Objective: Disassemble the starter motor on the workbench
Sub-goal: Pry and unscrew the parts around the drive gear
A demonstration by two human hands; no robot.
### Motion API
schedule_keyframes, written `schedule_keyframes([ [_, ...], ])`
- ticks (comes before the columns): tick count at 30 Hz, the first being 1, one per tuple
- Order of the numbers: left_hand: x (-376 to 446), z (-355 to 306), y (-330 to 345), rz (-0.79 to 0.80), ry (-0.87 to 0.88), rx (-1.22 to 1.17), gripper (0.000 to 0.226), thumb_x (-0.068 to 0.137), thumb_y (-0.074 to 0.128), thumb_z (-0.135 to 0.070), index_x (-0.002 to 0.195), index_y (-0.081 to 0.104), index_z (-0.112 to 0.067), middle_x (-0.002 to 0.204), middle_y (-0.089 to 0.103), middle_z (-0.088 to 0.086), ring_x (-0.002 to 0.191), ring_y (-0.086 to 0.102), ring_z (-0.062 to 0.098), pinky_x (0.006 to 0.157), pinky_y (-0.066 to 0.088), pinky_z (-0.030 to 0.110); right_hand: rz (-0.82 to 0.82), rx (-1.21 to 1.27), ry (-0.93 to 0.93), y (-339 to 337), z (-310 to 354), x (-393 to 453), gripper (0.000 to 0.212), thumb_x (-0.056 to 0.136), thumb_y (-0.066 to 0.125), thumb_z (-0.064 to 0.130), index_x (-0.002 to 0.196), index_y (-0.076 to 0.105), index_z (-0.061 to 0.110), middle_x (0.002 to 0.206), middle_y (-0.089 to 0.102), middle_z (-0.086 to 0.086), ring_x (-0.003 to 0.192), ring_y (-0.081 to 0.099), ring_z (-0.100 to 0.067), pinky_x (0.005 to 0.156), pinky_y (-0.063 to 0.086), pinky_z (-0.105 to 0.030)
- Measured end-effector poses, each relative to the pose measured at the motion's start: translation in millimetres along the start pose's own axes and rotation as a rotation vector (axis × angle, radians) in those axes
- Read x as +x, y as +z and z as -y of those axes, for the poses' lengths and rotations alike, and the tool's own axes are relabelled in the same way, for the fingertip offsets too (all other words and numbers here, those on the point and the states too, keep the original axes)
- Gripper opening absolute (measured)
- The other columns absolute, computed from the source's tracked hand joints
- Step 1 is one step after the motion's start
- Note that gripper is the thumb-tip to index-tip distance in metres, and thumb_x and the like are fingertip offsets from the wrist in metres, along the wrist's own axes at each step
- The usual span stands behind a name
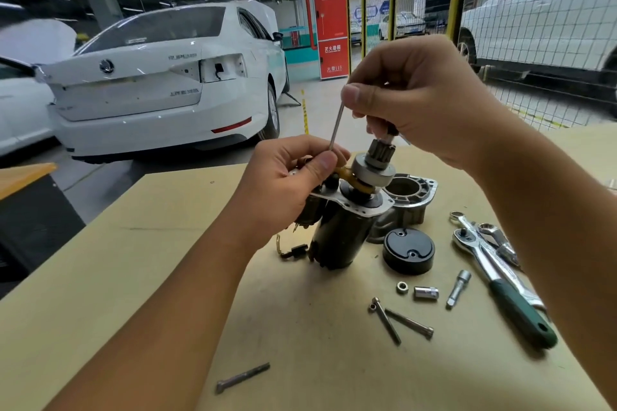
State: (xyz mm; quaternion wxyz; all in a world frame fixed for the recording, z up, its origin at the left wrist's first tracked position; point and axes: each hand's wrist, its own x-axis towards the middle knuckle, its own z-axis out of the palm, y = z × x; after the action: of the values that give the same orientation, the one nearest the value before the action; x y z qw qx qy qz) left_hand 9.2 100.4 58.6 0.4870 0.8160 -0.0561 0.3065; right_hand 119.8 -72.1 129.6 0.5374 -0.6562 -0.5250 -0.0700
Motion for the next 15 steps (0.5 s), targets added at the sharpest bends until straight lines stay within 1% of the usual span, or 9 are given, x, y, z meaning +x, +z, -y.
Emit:
schedule_keyframes([
  [2, 0.7, -1.3, 1.4, -0.037, -0.022, -0.009, 0.013, 0.096, 0.071, -0.017, 0.096, 0.08, -0.026, 0.099, 0.08, -0.003, 0.095, 0.075, 0.018, 0.09, 0.059, 0.038, -0.057, -0.133, 0.018, 5.5, 2.2, 0.3, 0.022, 0.089, 0.077, 0.029, 0.092, 0.073, 0.007, 0.071, 0.07, -0.011, 0.055, 0.065, -0.023, 0.055, 0.058, -0.044],
  [4, 1.4, -2.8, 2.8, -0.055, -0.027, -0.009, 0.009, 0.09, 0.075, -0.022, 0.096, 0.081, -0.021, 0.097, 0.079, -0.004, 0.094, 0.074, 0.019, 0.088, 0.059, 0.04, -0.139, -0.266, 0.035, 12.1, 5.6, -0.2, 0.031, 0.084, 0.079, 0.044, 0.089, 0.073, 0.015, 0.07, 0.07, -0.003, 0.058, 0.067, -0.017, 0.06, 0.061, -0.043],
  [6, 1.1, -4.1, 4.1, -0.066, -0.021, -0.001, 0.01, 0.085, 0.078, -0.025, 0.093, 0.082, -0.021, 0.096, 0.079, -0.005, 0.093, 0.074, 0.02, 0.088, 0.06, 0.044, -0.229, -0.345, 0.064, 16.9, 6.7, -0.7, 0.036, 0.081, 0.08, 0.052, 0.087, 0.072, 0.017, 0.072, 0.07, 0.002, 0.062, 0.069, -0.012, 0.066, 0.062, -0.041],
  [7, 1.2, -4.3, 4.8, -0.071, -0.02, -0.006, 0.009, 0.084, 0.079, -0.025, 0.092, 0.081, -0.022, 0.095, 0.079, -0.004, 0.093, 0.073, 0.021, 0.087, 0.06, 0.044, -0.259, -0.366, 0.076, 17.5, 6.3, -0.8, 0.038, 0.08, 0.08, 0.053, 0.087, 0.072, 0.017, 0.073, 0.071, 0.002, 0.062, 0.07, -0.011, 0.065, 0.062, -0.039],
  [9, 1.0, -4.2, 5.6, -0.077, -0.025, -0.02, 0.008, 0.083, 0.08, -0.025, 0.09, 0.081, -0.023, 0.094, 0.079, -0.004, 0.09, 0.074, 0.021, 0.083, 0.061, 0.04, -0.256, -0.32, 0.087, 15.4, 5.1, -1.4, 0.035, 0.079, 0.082, 0.05, 0.084, 0.072, 0.016, 0.068, 0.072, 0.002, 0.055, 0.071, -0.01, 0.057, 0.06, -0.032],
  [11, 0.9, -2.9, 5.8, -0.08, -0.036, -0.033, 0.006, 0.084, 0.081, -0.021, 0.09, 0.081, -0.02, 0.093, 0.079, -0.002, 0.088, 0.074, 0.023, 0.078, 0.061, 0.034, -0.207, -0.19, 0.059, 12.6, 5.5, -2.5, 0.026, 0.081, 0.085, 0.036, 0.082, 0.074, 0.012, 0.063, 0.072, 0.002, 0.051, 0.07, -0.011, 0.049, 0.054, -0.023],
  [13, 0.9, -1.8, 5.3, -0.087, -0.051, -0.054, 0.007, 0.084, 0.082, -0.019, 0.091, 0.081, -0.019, 0.092, 0.079, 0.0, 0.088, 0.074, 0.026, 0.078, 0.061, 0.031, -0.153, -0.122, 0.014, 11.1, 5.6, -2.1, 0.014, 0.083, 0.084, 0.02, 0.086, 0.076, 0.008, 0.067, 0.073, -0.002, 0.054, 0.072, -0.013, 0.049, 0.053, -0.022],
  [15, 0.1, -2.8, 4.5, -0.092, -0.065, -0.072, 0.013, 0.081, 0.081, -0.027, 0.092, 0.081, -0.02, 0.091, 0.079, 0.001, 0.089, 0.075, 0.026, 0.079, 0.062, 0.032, -0.088, -0.097, -0.02, 10.2, 5.3, -0.9, 0.009, 0.084, 0.081, 0.008, 0.092, 0.076, 0.006, 0.074, 0.074, -0.004, 0.057, 0.073, -0.018, 0.052, 0.055, -0.023],
])
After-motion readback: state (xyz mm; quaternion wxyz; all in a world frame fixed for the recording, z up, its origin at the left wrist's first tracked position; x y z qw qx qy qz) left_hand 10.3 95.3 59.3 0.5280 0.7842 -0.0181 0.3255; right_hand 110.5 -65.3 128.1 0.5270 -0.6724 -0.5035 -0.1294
